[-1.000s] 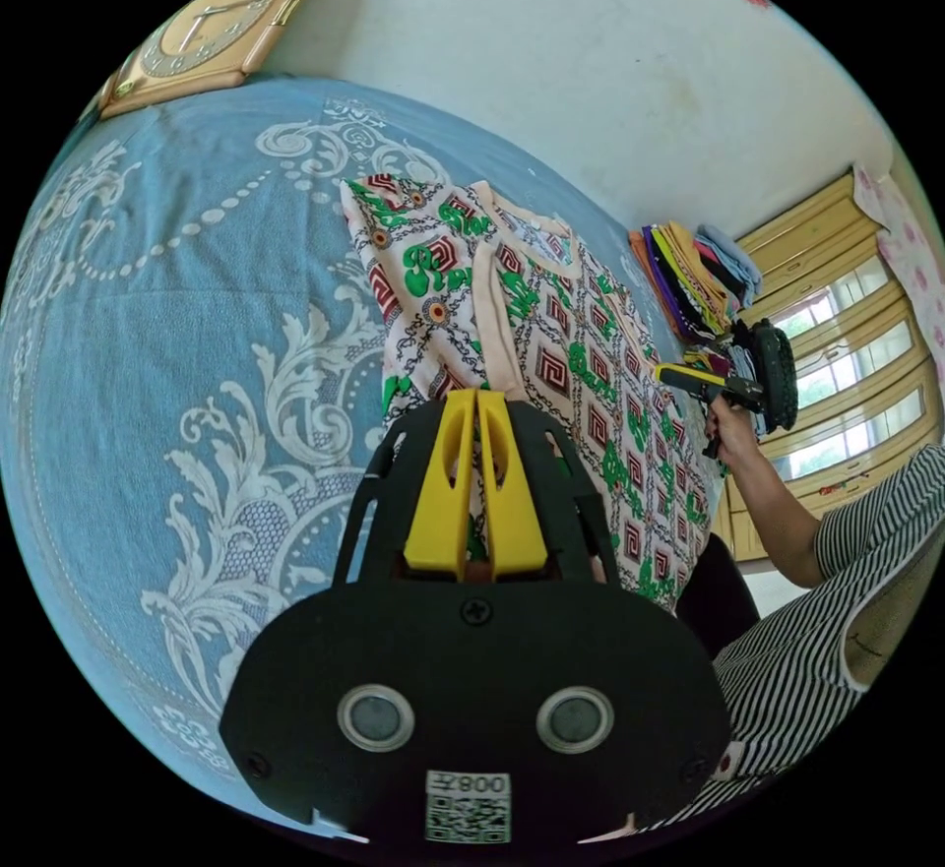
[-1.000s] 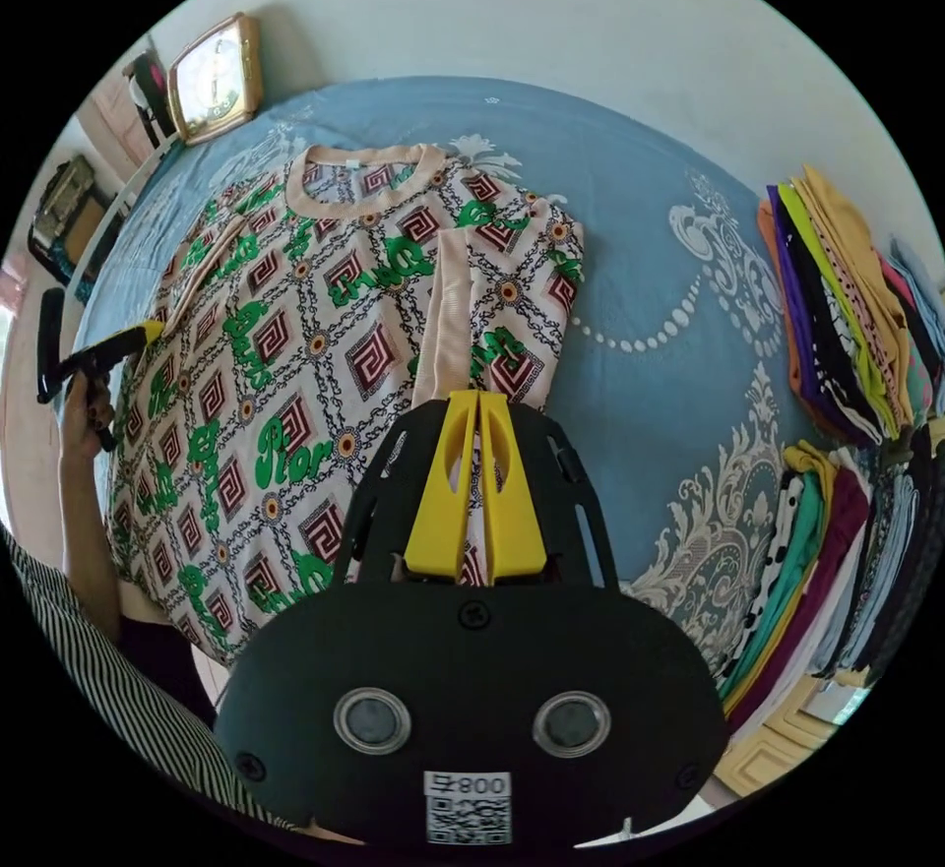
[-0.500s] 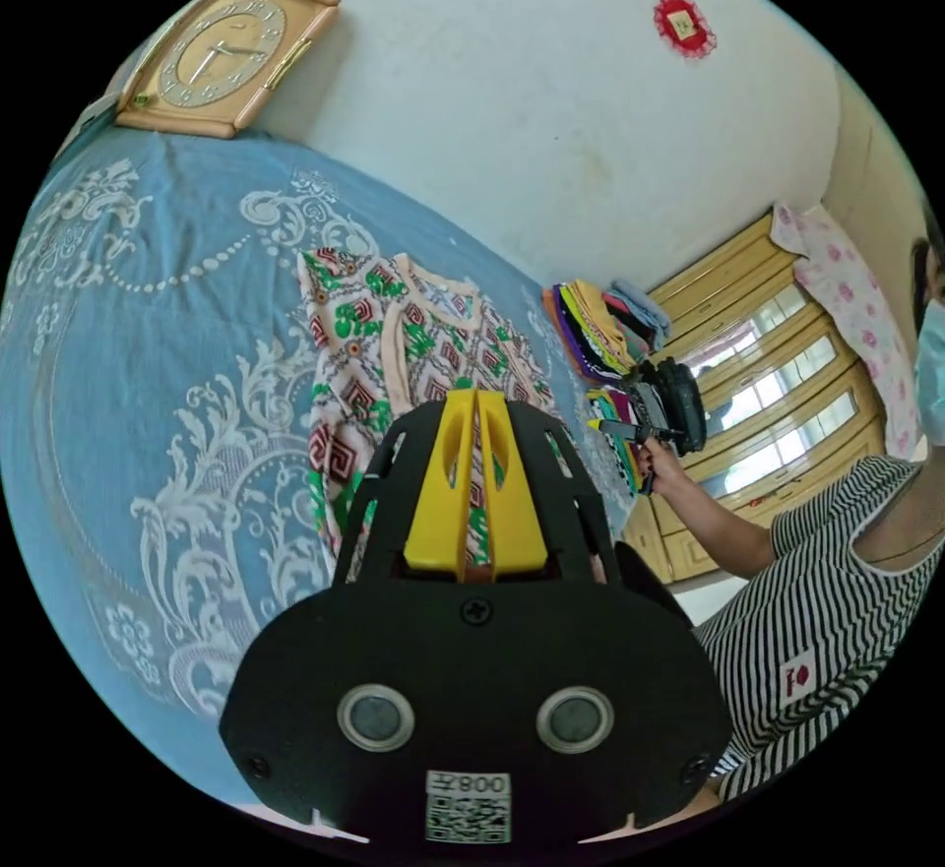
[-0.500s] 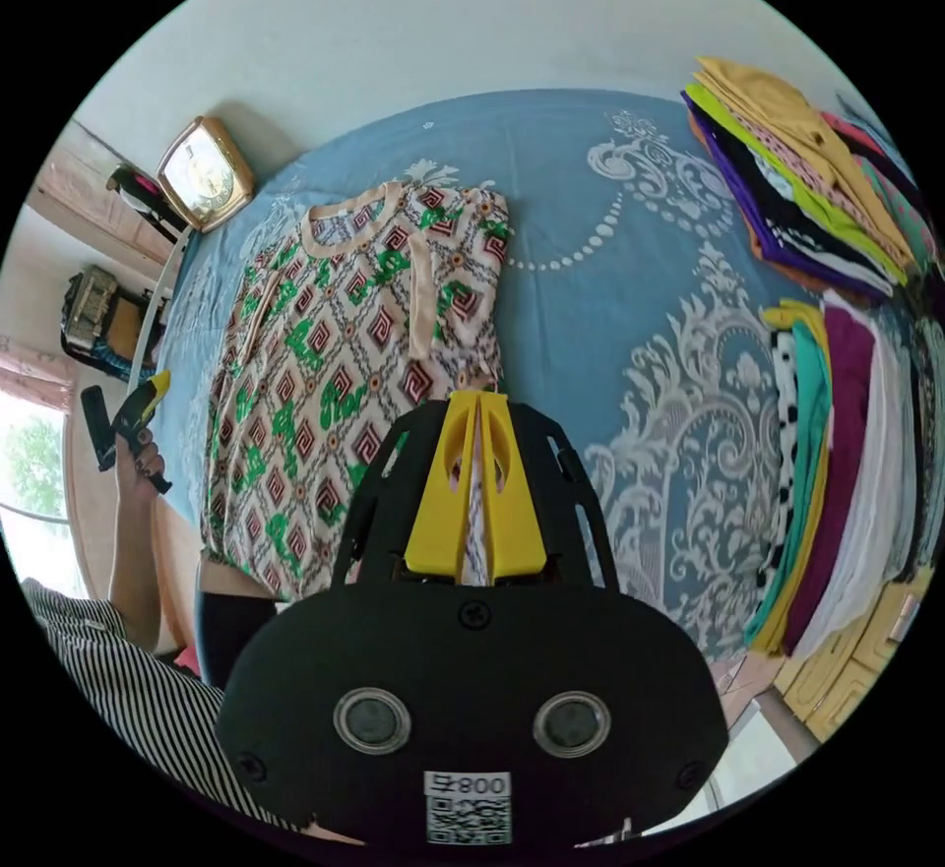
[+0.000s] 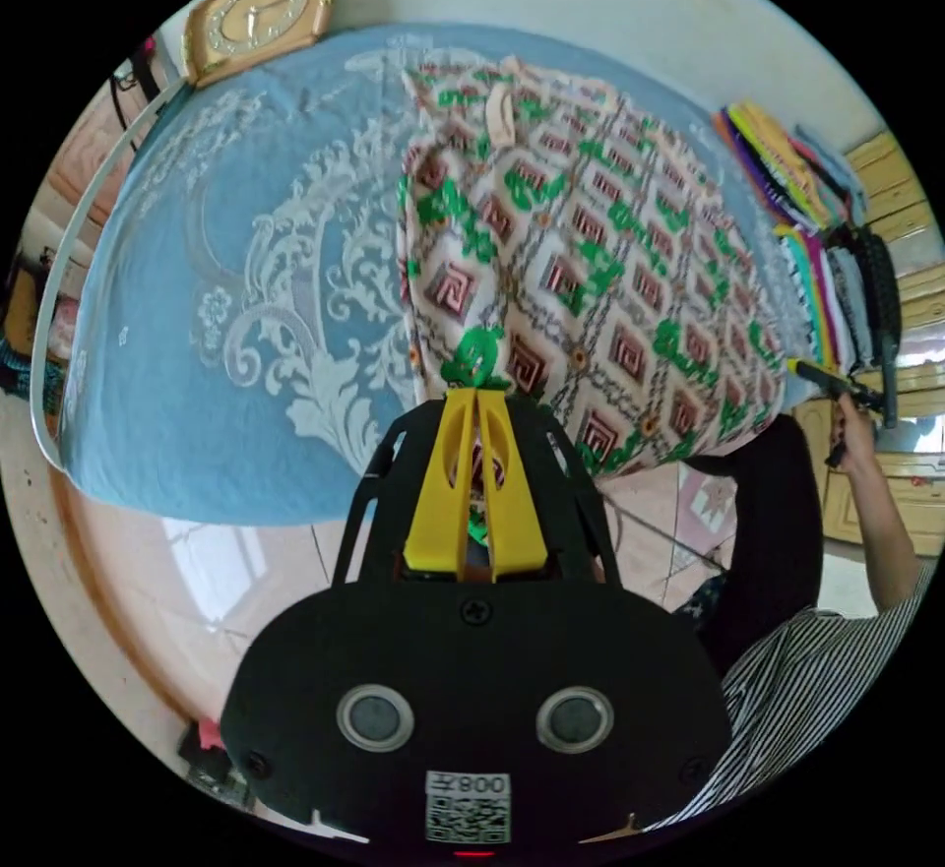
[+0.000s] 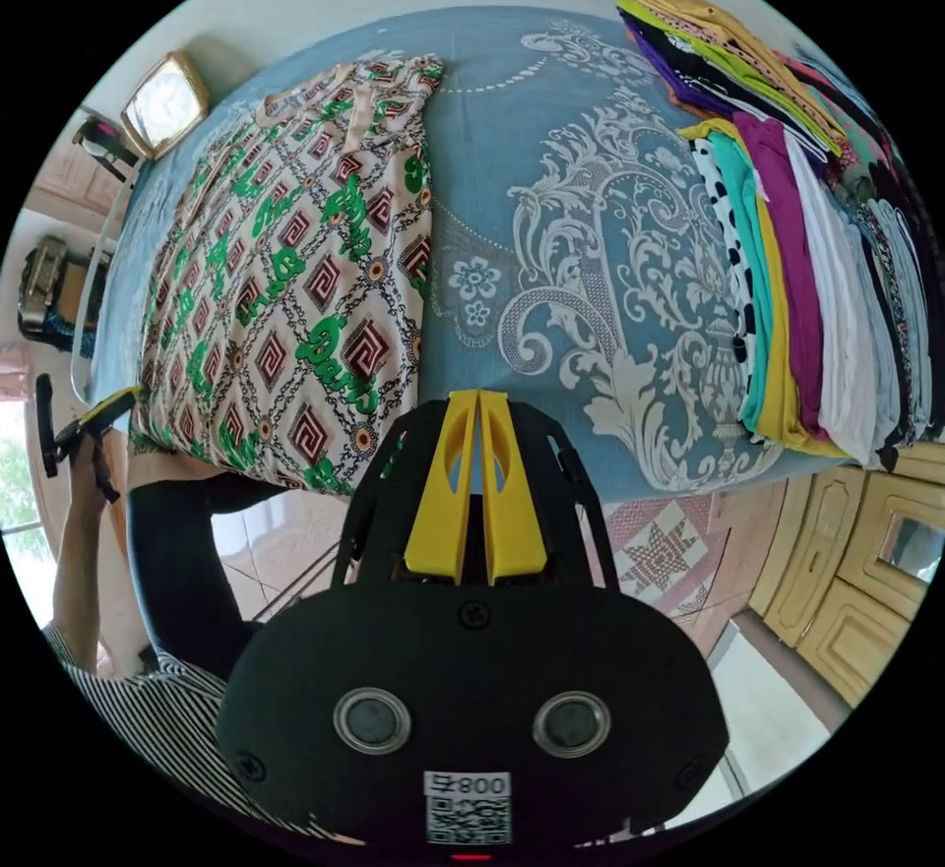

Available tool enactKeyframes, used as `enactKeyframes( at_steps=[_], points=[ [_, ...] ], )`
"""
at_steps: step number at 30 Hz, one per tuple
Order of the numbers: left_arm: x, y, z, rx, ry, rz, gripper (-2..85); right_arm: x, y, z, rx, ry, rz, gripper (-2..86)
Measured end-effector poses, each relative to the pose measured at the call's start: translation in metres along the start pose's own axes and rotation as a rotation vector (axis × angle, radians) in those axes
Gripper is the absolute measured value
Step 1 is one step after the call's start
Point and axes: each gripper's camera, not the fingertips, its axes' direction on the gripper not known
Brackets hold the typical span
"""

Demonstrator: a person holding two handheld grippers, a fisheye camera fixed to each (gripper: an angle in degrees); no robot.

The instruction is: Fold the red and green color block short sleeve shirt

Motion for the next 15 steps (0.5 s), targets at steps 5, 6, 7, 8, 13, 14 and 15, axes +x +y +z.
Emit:
enactKeyframes(
  at_steps=[5, 6, 7, 8, 13, 14, 15],
  points=[
    [-0.002, 0.024, -0.010, 0.053, 0.009, -0.104, 0.2, -0.037, 0.016, 0.046, 0.016, 0.169, -0.105, 0.2],
    [-0.003, 0.026, -0.011, 0.051, 0.015, -0.109, 0.2, -0.038, 0.018, 0.051, 0.024, 0.168, -0.104, 0.2],
    [-0.005, 0.029, -0.013, 0.042, 0.025, -0.111, 0.2, -0.037, 0.022, 0.059, 0.037, 0.150, -0.092, 0.2],
    [-0.009, 0.032, -0.016, 0.025, 0.044, -0.121, 0.3, -0.033, 0.026, 0.067, 0.045, 0.115, -0.073, 0.2],
    [-0.038, 0.056, -0.034, 0.018, 0.260, -0.202, 0.4, -0.008, 0.028, 0.099, -0.013, -0.071, 0.003, 0.1],
    [-0.046, 0.068, -0.044, 0.064, 0.287, -0.215, 0.6, -0.004, 0.031, 0.107, -0.027, -0.105, 0.005, 0.1],
    [-0.050, 0.075, -0.048, 0.079, 0.296, -0.222, 0.6, -0.002, 0.033, 0.111, -0.027, -0.114, 0.006, 0.1]
  ],
)
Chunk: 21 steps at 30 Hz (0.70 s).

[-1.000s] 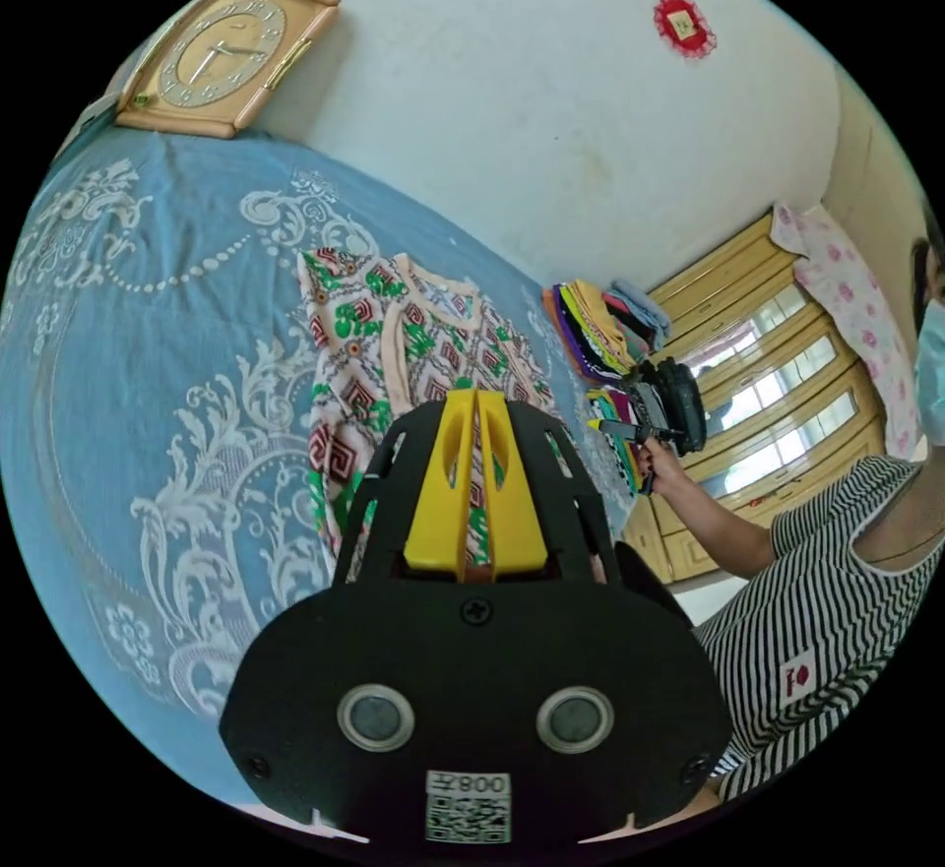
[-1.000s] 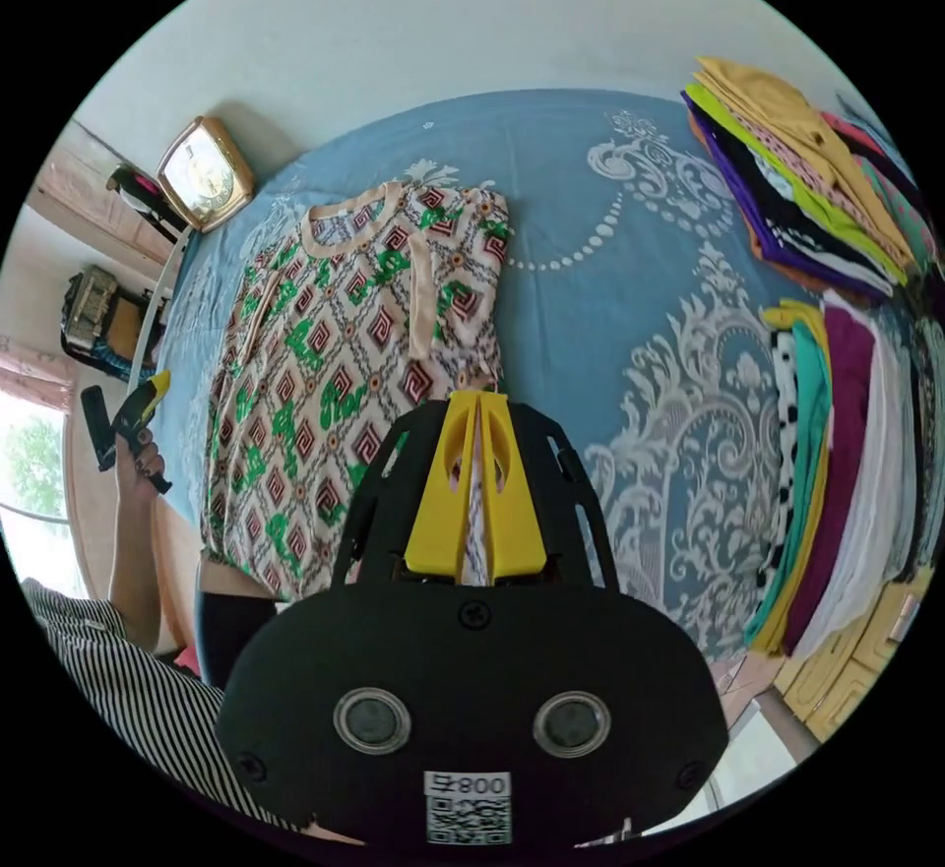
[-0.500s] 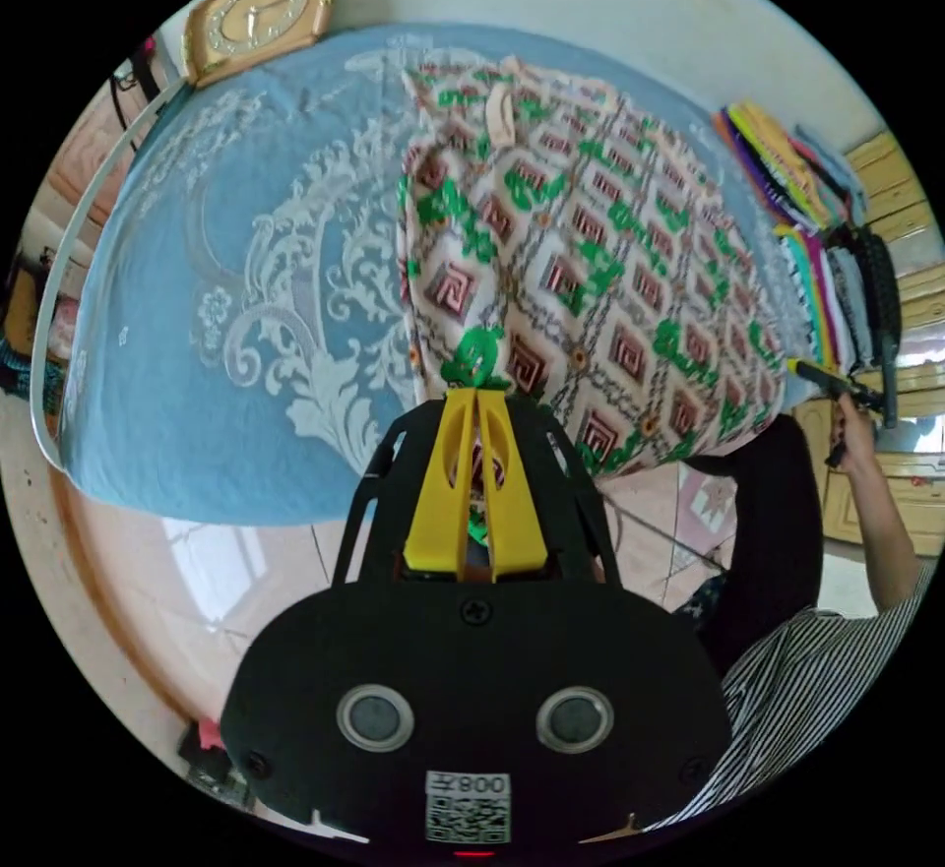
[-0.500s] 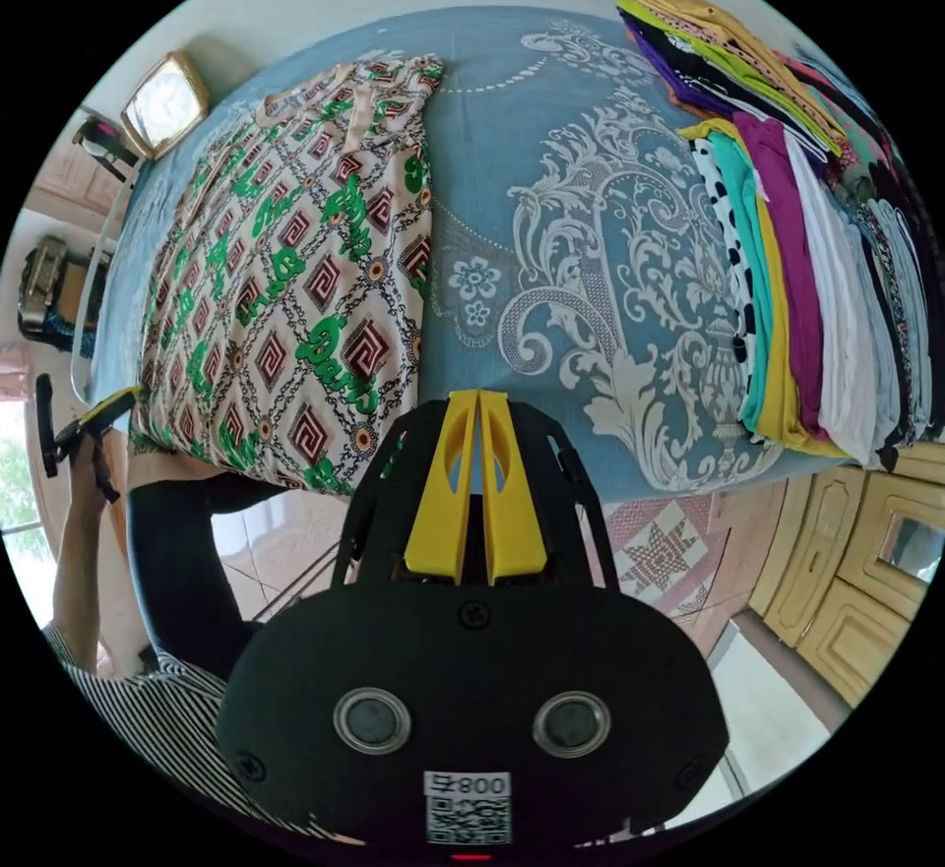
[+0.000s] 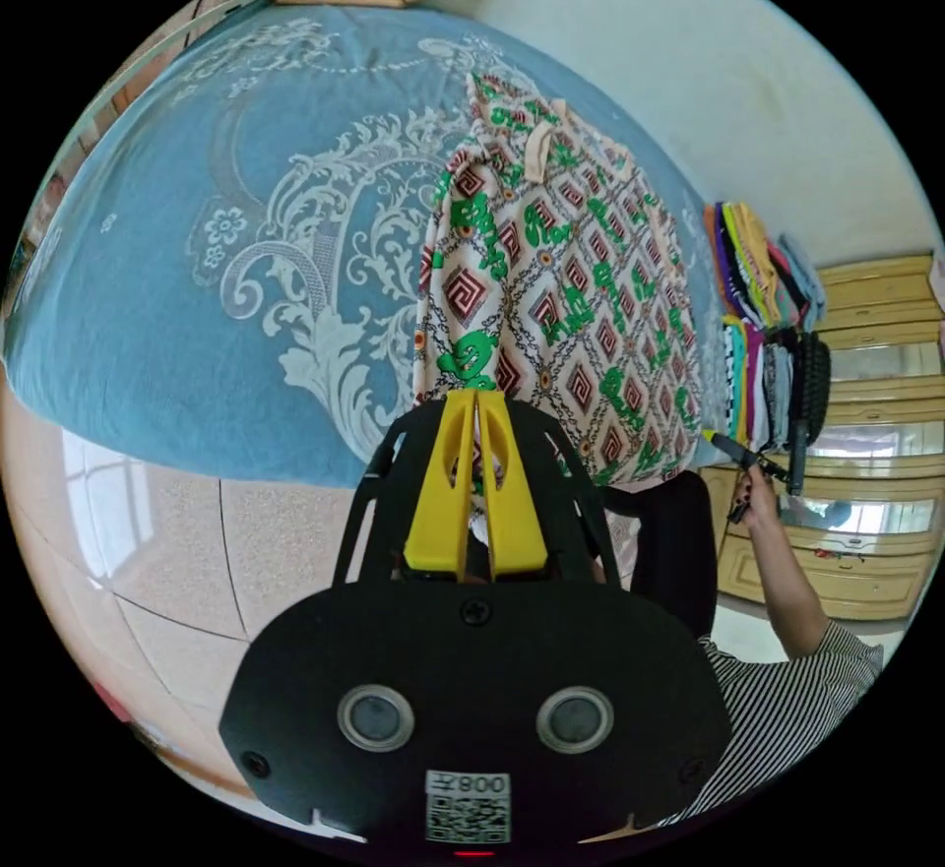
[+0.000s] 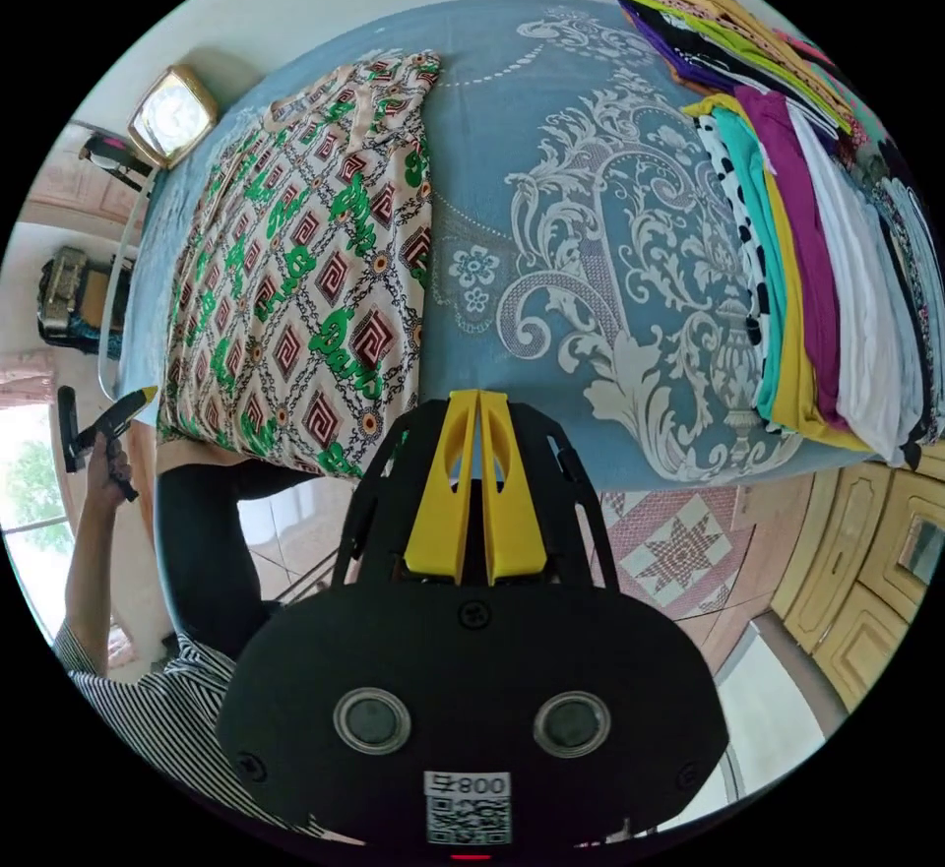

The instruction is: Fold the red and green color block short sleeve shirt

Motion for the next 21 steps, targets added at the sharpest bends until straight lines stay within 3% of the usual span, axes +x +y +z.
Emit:
enactKeyframes(
  at_steps=[4, 11, 21],
  points=[
    [-0.035, 0.043, -0.028, 0.035, 0.128, -0.055, 2.0, 0.018, 0.030, 0.020, 0.050, -0.097, 0.015, 0.5],
    [-0.070, 0.098, -0.020, -0.085, 0.320, -0.118, 10.7, 0.019, 0.063, 0.075, 0.031, -0.275, -0.016, 3.9],
    [-0.059, 0.098, -0.022, -0.156, 0.283, -0.070, 12.5, -0.026, 0.040, 0.165, -0.116, -0.271, -0.107, 6.5]
  ],
)
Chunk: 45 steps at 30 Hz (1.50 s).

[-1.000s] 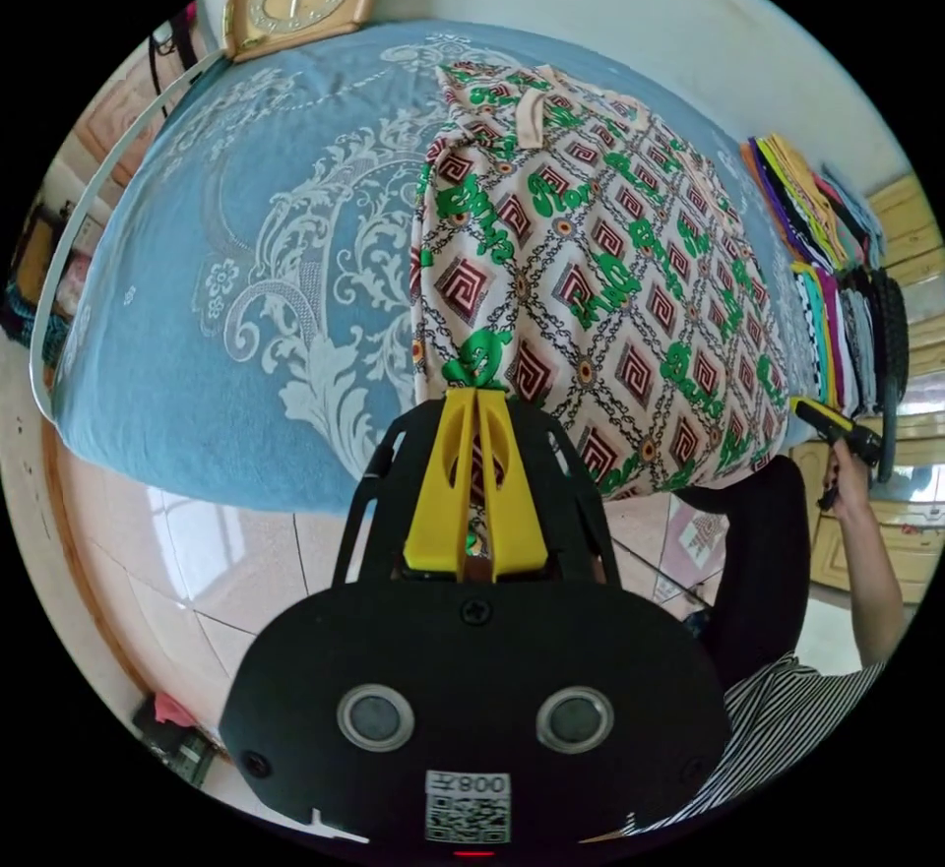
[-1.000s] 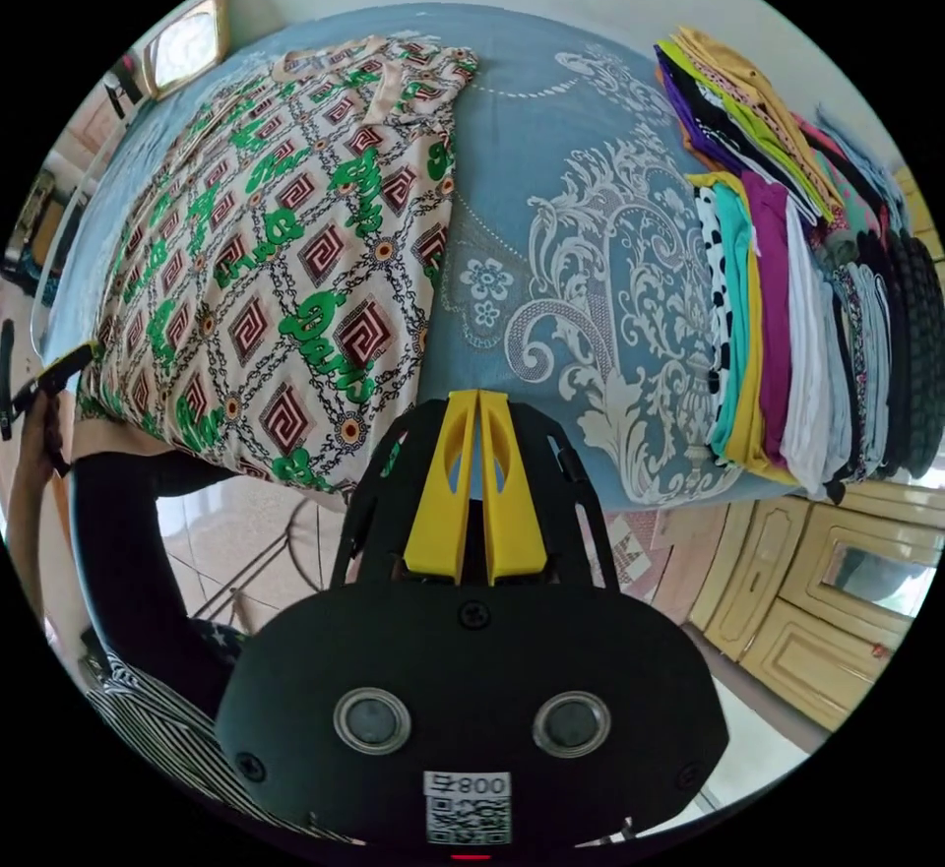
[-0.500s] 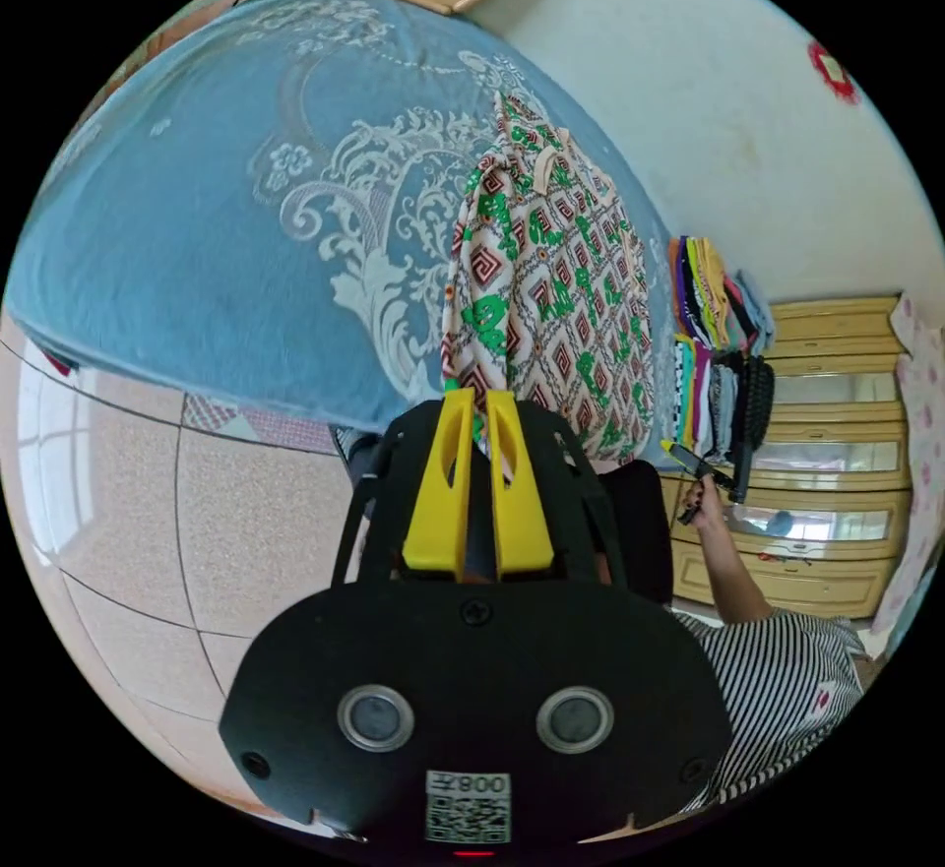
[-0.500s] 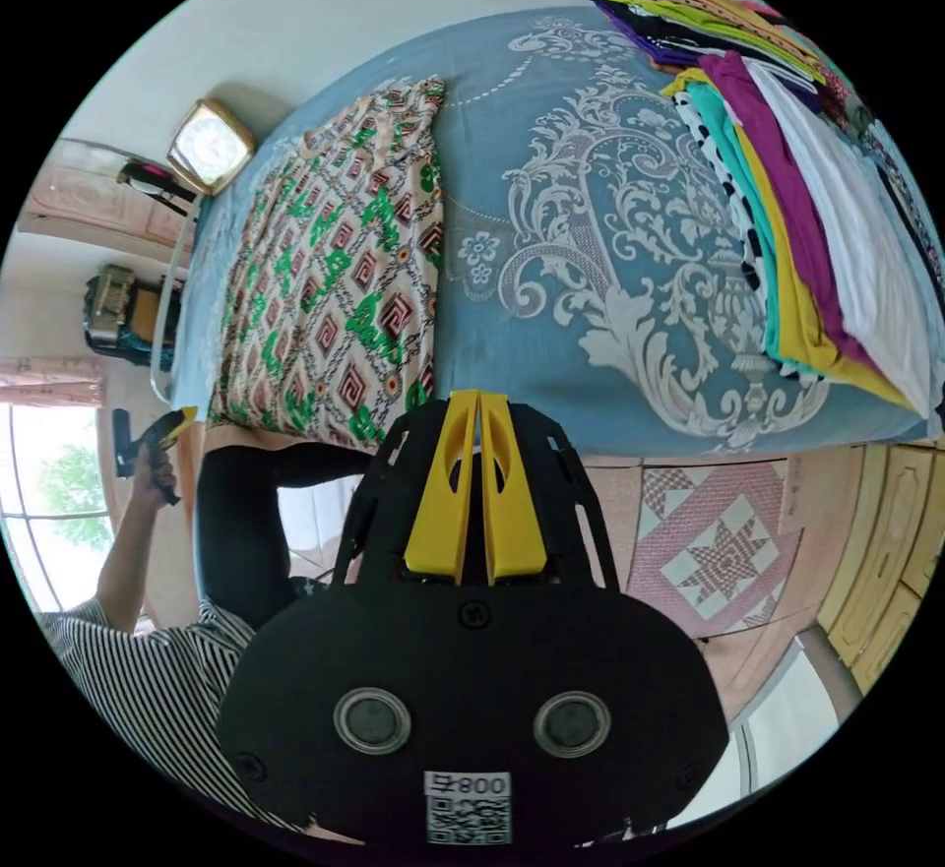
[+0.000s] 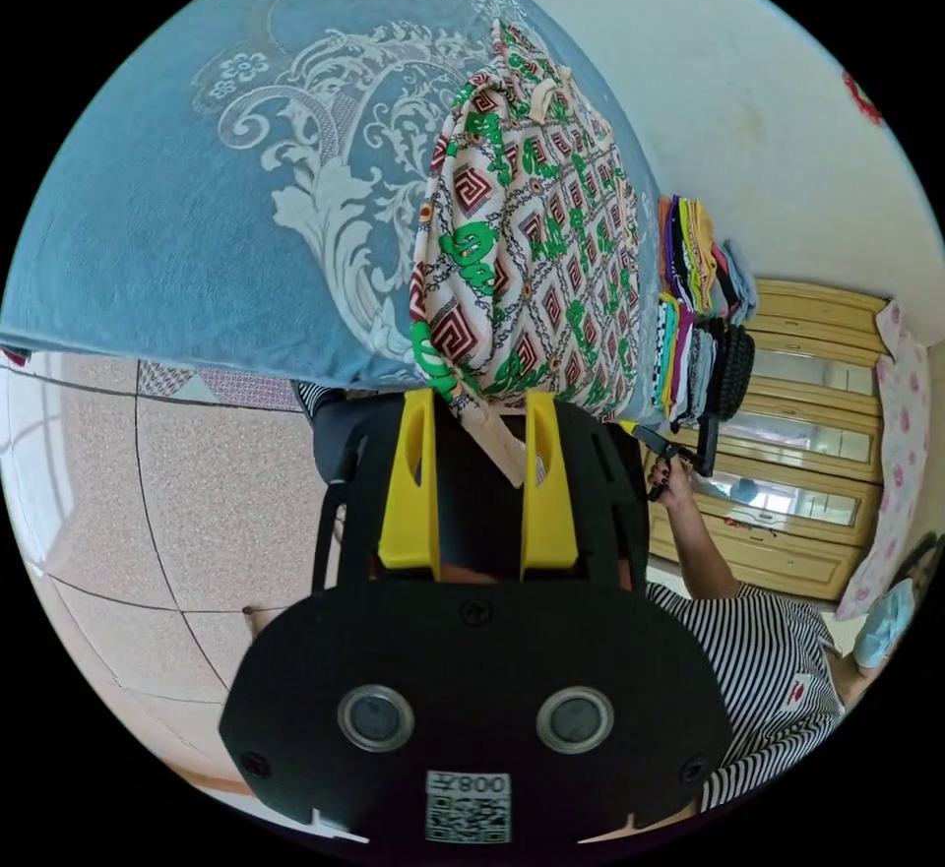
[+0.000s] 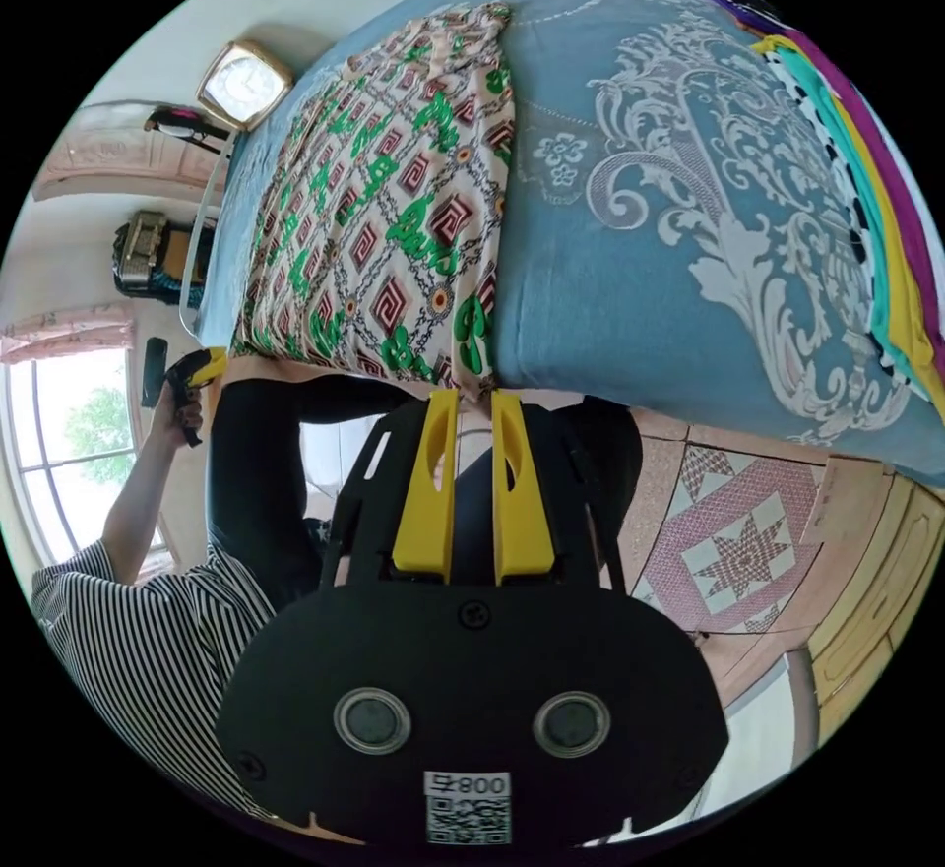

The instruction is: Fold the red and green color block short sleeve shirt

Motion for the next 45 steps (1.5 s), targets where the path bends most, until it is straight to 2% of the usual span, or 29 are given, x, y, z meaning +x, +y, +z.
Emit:
enactKeyframes(
  at_steps=[8, 21, 30, 45],
  points=[
    [0.002, 0.010, 0.000, -0.064, -0.067, -0.002, 10.6, -0.010, -0.043, 0.073, -0.158, 0.081, -0.030, 6.7],
    [-0.001, 0.035, -0.011, -0.076, -0.056, -0.045, 3.7, -0.014, -0.078, 0.144, -0.230, 0.040, -0.057, 4.4],
    [0.003, 0.068, -0.038, -0.038, 0.006, -0.031, 1.9, -0.017, -0.067, 0.164, -0.175, -0.049, -0.103, 1.0],
    [0.014, 0.131, -0.112, 0.128, 0.196, 0.043, 1.5, -0.007, -0.016, 0.137, 0.050, -0.410, -0.147, 0.6]
  ],
)
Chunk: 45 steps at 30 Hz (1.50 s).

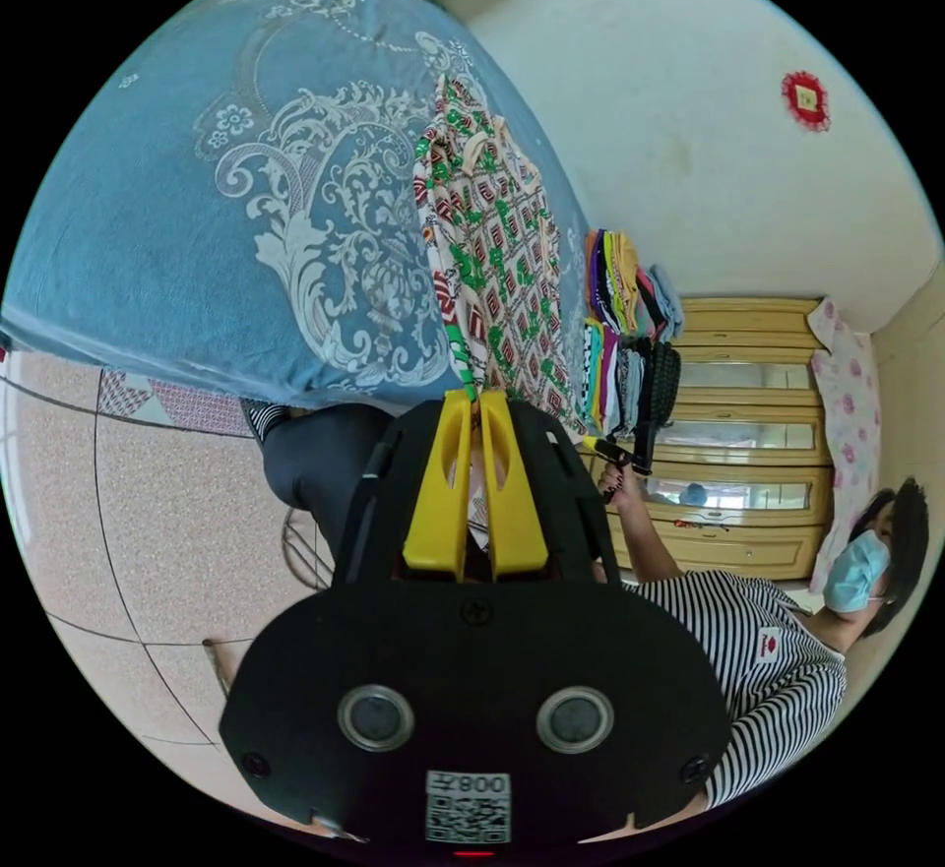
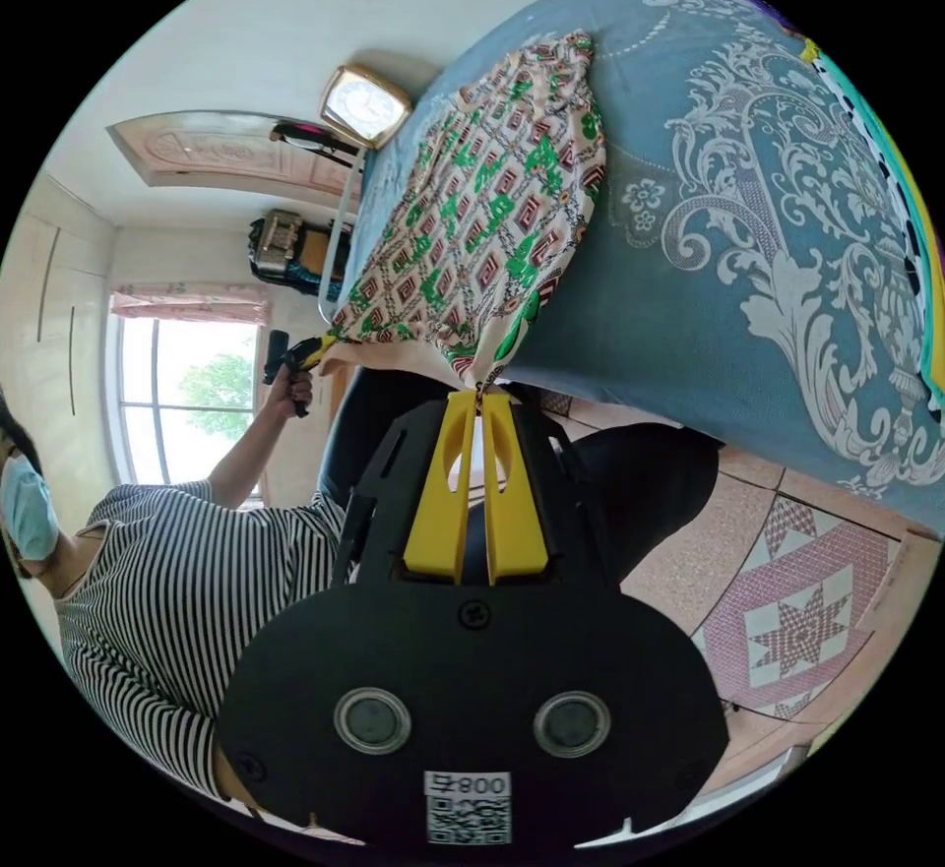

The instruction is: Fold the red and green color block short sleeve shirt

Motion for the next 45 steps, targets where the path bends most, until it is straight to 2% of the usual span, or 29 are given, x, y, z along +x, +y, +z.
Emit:
enactKeyframes(
  at_steps=[7, 15, 19, 28, 39, 45],
  points=[
    [0.007, 0.018, -0.018, 0.023, 0.065, 0.017, 1.4, -0.014, 0.013, -0.010, 0.075, -0.099, -0.026, 0.5],
    [-0.008, 0.034, -0.026, 0.063, 0.109, -0.064, 1.3, 0.000, 0.001, 0.021, -0.005, 0.016, 0.101, 0.7],
    [-0.010, 0.040, -0.025, 0.066, 0.111, -0.091, 1.2, 0.000, -0.012, 0.048, -0.105, 0.204, 0.167, 0.6],
    [-0.005, 0.048, -0.023, 0.049, 0.096, -0.113, 1.2, -0.034, -0.040, 0.080, -0.213, 0.365, 0.085, 4.7],
    [-0.001, 0.058, -0.021, 0.034, 0.065, -0.147, 1.2, -0.038, -0.061, 0.117, -0.264, 0.429, 0.063, 5.6],
    [0.001, 0.062, -0.016, 0.027, 0.050, -0.155, 1.1, -0.026, -0.063, 0.115, -0.267, 0.405, 0.074, 2.9]
  ],
)
